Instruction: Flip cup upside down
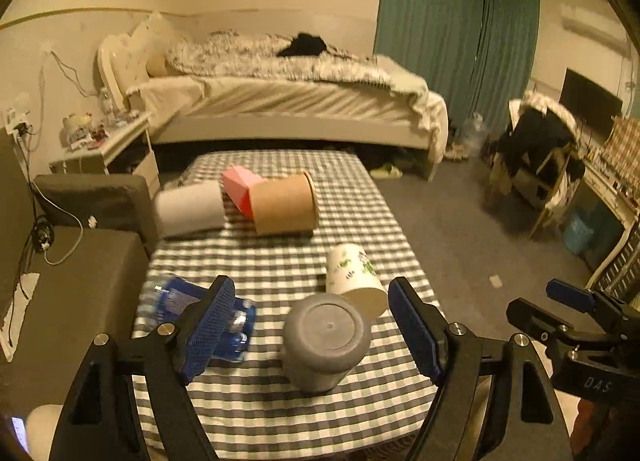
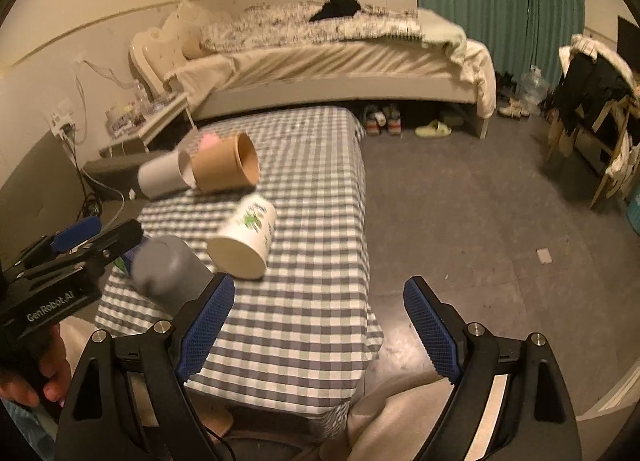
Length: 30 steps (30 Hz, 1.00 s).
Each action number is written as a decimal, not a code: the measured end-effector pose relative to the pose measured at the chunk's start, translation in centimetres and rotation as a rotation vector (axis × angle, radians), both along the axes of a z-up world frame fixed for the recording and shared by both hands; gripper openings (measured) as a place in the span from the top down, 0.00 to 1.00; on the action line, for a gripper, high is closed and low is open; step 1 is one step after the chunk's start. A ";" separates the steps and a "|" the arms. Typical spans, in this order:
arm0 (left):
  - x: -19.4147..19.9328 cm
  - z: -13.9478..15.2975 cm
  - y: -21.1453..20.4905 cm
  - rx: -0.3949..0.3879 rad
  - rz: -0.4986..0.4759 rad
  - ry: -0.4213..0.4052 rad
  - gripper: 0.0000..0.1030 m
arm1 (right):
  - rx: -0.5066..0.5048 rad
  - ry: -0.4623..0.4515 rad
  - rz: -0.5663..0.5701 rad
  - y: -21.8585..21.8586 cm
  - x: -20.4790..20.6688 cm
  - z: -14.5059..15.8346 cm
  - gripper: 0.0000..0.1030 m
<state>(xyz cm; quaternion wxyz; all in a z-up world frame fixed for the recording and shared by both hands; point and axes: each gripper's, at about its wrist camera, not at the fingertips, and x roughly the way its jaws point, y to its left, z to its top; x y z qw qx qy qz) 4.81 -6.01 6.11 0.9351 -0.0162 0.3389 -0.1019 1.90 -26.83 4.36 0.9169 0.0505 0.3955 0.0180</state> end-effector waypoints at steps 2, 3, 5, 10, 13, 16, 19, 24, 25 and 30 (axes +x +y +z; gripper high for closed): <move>-1.1 0.6 1.2 -0.004 0.018 -0.031 0.20 | -0.009 -0.030 -0.001 0.5 -0.8 1.0 0.16; -1.6 0.7 1.7 -0.005 0.028 -0.043 0.17 | -0.013 -0.046 0.001 0.8 -1.2 1.4 0.16; -2.7 0.5 3.0 -0.006 0.053 -0.072 0.10 | -0.018 -0.071 0.009 1.5 -2.0 1.9 0.16; -4.7 -1.0 4.6 0.012 0.073 -0.090 0.09 | -0.042 -0.110 0.020 4.1 -3.3 1.1 0.11; -5.3 -2.3 5.4 0.000 0.090 -0.064 0.04 | -0.032 -0.106 0.025 5.4 -3.7 0.0 0.07; -5.9 -3.3 6.0 -0.020 0.109 -0.067 0.03 | -0.059 -0.106 0.046 6.5 -3.9 -1.3 0.05; -6.5 -3.9 5.8 0.004 0.111 -0.079 0.00 | -0.093 -0.123 0.056 7.4 -4.2 -2.4 0.00; -6.8 -4.4 5.7 0.034 0.116 -0.087 0.00 | -0.104 -0.119 0.067 8.0 -4.1 -3.8 0.00; -6.8 -4.4 5.6 0.043 0.117 -0.090 0.00 | -0.110 -0.120 0.066 8.0 -4.0 -3.8 0.00; -6.7 -4.6 5.8 0.036 0.121 -0.083 0.00 | -0.111 -0.125 0.055 8.1 -3.9 -4.1 0.00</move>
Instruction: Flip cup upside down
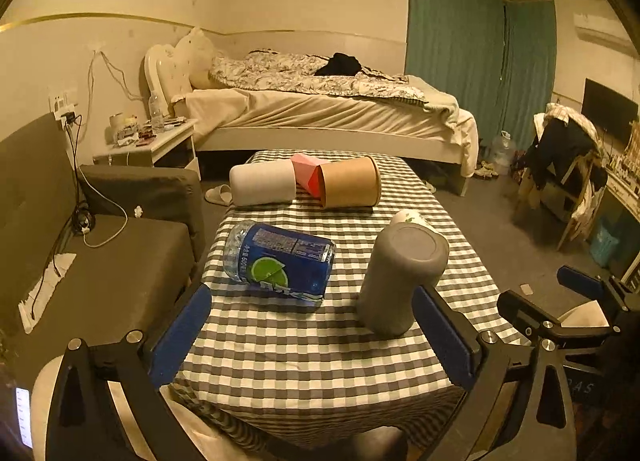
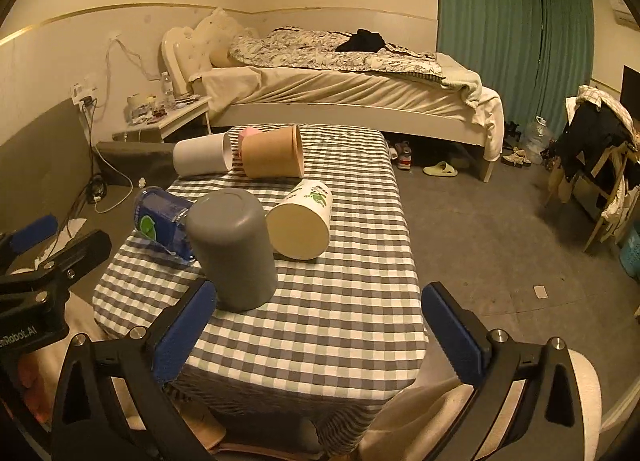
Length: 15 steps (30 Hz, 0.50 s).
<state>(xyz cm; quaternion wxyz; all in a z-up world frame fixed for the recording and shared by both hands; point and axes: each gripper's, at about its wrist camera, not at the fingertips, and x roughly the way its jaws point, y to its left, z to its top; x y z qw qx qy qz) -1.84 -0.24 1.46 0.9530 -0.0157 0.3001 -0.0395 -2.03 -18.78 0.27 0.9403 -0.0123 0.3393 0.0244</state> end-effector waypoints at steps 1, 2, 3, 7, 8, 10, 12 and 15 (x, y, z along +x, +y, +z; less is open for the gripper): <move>0.0 0.0 0.1 -0.001 0.007 -0.001 0.00 | 0.002 0.000 -0.003 -0.1 0.0 0.0 0.00; 0.0 0.0 0.2 -0.001 0.016 -0.002 0.00 | 0.004 0.000 -0.006 -0.2 0.0 0.0 0.00; 0.0 0.0 0.3 -0.003 0.022 -0.001 0.00 | 0.007 0.000 -0.009 -0.4 0.0 -0.1 0.00; 0.2 0.0 0.7 -0.015 0.047 0.005 0.00 | 0.011 -0.005 -0.025 -0.7 -0.1 0.0 0.00; 0.1 0.0 0.8 -0.015 0.053 0.004 0.00 | 0.012 -0.005 -0.028 -0.8 -0.1 0.0 0.00; 0.1 0.1 0.9 -0.017 0.057 0.004 0.00 | 0.017 -0.006 -0.035 -1.0 -0.1 0.0 0.00; 0.1 0.0 1.0 -0.022 0.056 0.008 0.00 | 0.021 -0.007 -0.041 -1.2 -0.1 0.1 0.00; 0.1 0.0 0.9 -0.019 0.056 0.008 0.00 | 0.024 -0.004 -0.046 -1.3 -0.1 0.1 0.00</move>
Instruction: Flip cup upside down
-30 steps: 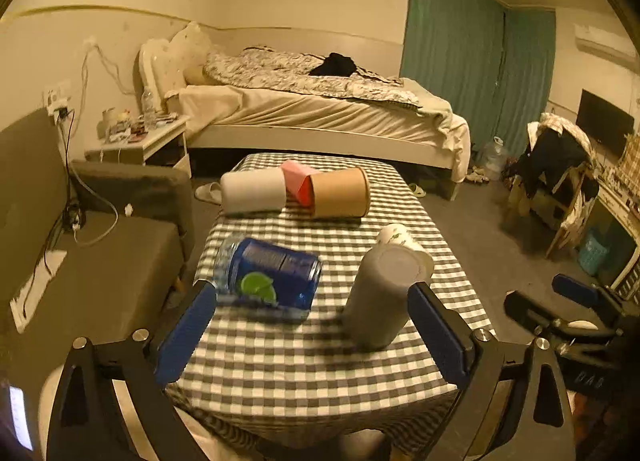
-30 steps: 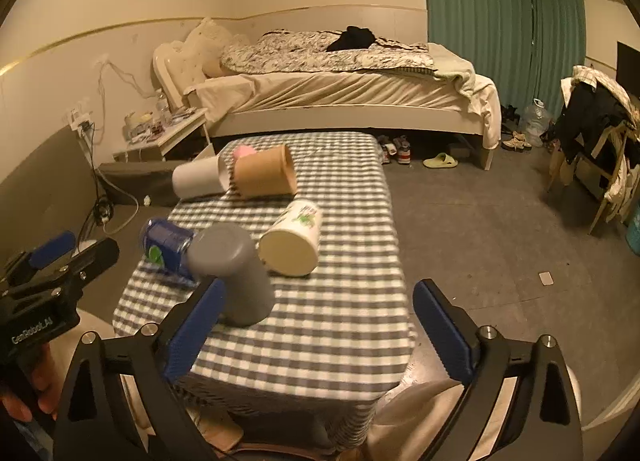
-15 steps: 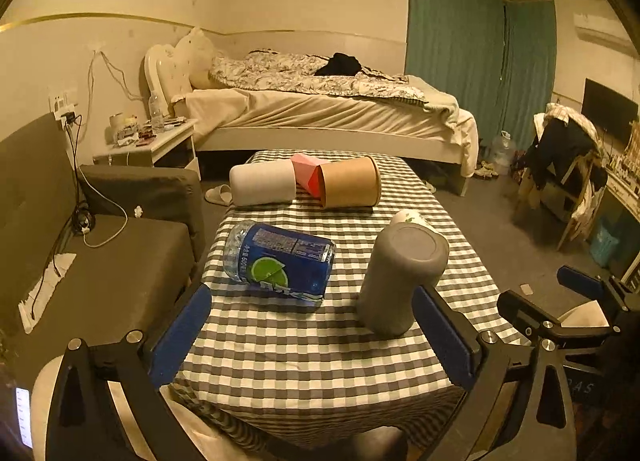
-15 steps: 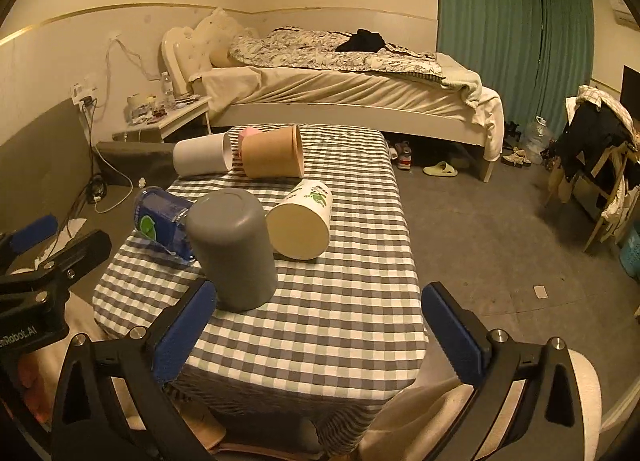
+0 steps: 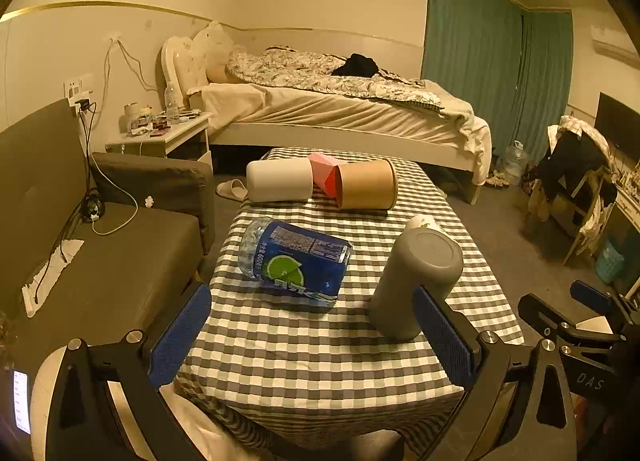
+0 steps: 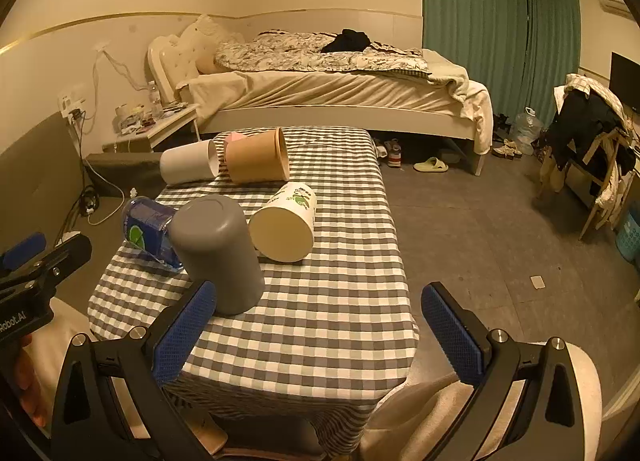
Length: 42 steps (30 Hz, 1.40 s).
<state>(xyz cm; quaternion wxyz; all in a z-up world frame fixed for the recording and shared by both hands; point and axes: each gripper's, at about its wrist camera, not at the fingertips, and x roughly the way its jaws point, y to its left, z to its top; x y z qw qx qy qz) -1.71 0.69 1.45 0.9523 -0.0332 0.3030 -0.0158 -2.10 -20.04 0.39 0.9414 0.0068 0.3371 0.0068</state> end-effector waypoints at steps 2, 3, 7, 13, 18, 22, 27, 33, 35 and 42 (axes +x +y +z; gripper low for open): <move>0.0 0.0 0.0 0.001 0.000 0.000 0.00 | 0.002 0.005 0.001 0.1 0.0 -0.1 0.00; 0.0 0.0 0.1 0.000 0.000 0.000 0.00 | 0.001 0.006 0.001 0.1 0.1 -0.1 0.00; 0.0 -0.1 0.1 -0.011 0.000 0.012 0.00 | -0.002 0.009 0.007 0.2 0.0 -0.2 0.00; 0.1 -0.1 0.1 0.003 0.013 0.013 0.00 | -0.014 0.011 0.015 0.5 0.0 -0.3 0.00; 0.1 -0.2 0.2 0.006 0.017 0.015 0.00 | -0.015 0.014 0.016 0.5 0.0 -0.4 0.00; 0.1 -0.2 0.2 0.008 0.017 0.014 0.00 | -0.014 0.016 0.017 0.5 0.0 -0.4 0.00; 0.2 -0.3 0.3 0.007 0.017 0.016 0.00 | -0.018 0.019 0.015 0.5 0.0 -0.5 0.00; 0.1 -0.4 0.5 0.011 0.017 0.019 0.00 | -0.017 0.024 0.012 0.5 0.2 -0.5 0.00; 0.1 -0.4 0.5 0.012 0.018 0.018 0.00 | -0.017 0.024 0.013 0.6 0.2 -0.5 0.00; 0.1 -0.4 0.4 0.011 0.018 0.019 0.00 | -0.018 0.030 0.013 0.5 0.1 -0.6 0.00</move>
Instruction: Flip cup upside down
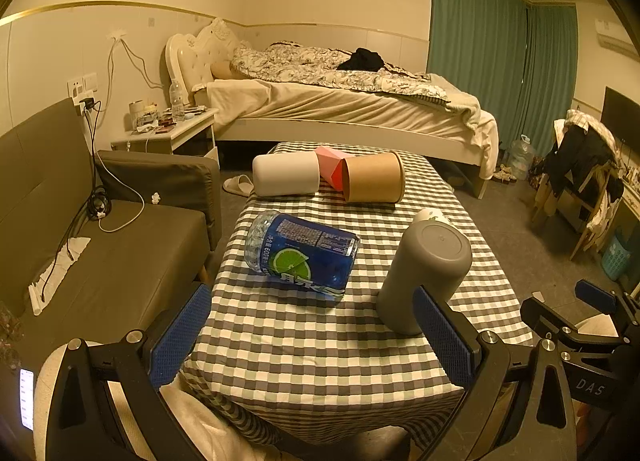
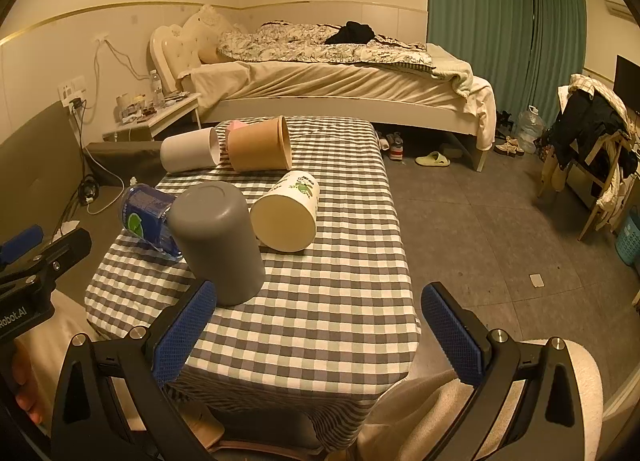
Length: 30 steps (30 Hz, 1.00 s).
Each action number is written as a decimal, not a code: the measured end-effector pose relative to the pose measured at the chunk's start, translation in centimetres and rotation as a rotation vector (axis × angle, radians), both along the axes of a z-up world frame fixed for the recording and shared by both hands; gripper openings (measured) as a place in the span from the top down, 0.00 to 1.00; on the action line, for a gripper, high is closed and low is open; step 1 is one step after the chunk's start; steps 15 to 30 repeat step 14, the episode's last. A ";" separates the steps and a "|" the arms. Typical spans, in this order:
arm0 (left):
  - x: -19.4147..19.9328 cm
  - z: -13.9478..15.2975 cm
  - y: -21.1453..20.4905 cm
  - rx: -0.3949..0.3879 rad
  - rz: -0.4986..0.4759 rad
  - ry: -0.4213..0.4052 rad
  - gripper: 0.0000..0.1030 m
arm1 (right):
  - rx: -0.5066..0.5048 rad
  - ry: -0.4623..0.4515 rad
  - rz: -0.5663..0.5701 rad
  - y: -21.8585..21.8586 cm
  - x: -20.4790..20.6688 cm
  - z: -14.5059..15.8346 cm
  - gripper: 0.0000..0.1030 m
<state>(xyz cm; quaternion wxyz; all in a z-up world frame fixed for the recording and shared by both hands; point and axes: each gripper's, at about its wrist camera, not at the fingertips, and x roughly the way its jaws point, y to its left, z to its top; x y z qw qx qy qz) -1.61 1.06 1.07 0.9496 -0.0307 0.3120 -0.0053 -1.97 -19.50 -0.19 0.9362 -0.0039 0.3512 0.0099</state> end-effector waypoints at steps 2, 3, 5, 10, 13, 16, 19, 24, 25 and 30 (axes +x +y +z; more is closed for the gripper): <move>0.0 0.0 0.0 0.000 0.000 0.000 0.00 | 0.000 0.002 0.000 0.0 0.0 -0.1 0.00; 0.0 0.0 0.0 0.000 -0.001 0.001 0.00 | 0.000 0.003 0.000 0.0 0.0 -0.1 0.00; 0.0 0.0 0.0 0.000 0.000 0.000 0.00 | 0.000 0.005 0.000 0.0 0.1 -0.1 0.00; 0.0 0.0 0.0 0.001 0.000 0.000 0.00 | -0.003 0.012 0.002 0.0 0.2 -0.3 0.00; -0.1 0.1 0.0 0.003 0.000 -0.003 0.00 | -0.005 0.019 0.002 0.1 0.3 -0.3 0.00; -0.1 0.1 0.1 0.005 0.000 -0.004 0.00 | -0.005 0.020 0.002 0.1 0.3 -0.3 0.00; -0.1 0.1 0.1 0.005 0.000 -0.004 0.00 | -0.005 0.020 0.002 0.1 0.3 -0.3 0.00; -0.1 0.1 0.1 0.005 0.000 -0.004 0.00 | -0.005 0.020 0.002 0.1 0.3 -0.3 0.00; -0.1 0.1 0.1 0.005 0.000 -0.004 0.00 | -0.005 0.020 0.002 0.1 0.3 -0.3 0.00; -0.1 0.1 0.1 0.005 0.000 -0.004 0.00 | -0.005 0.020 0.002 0.1 0.3 -0.3 0.00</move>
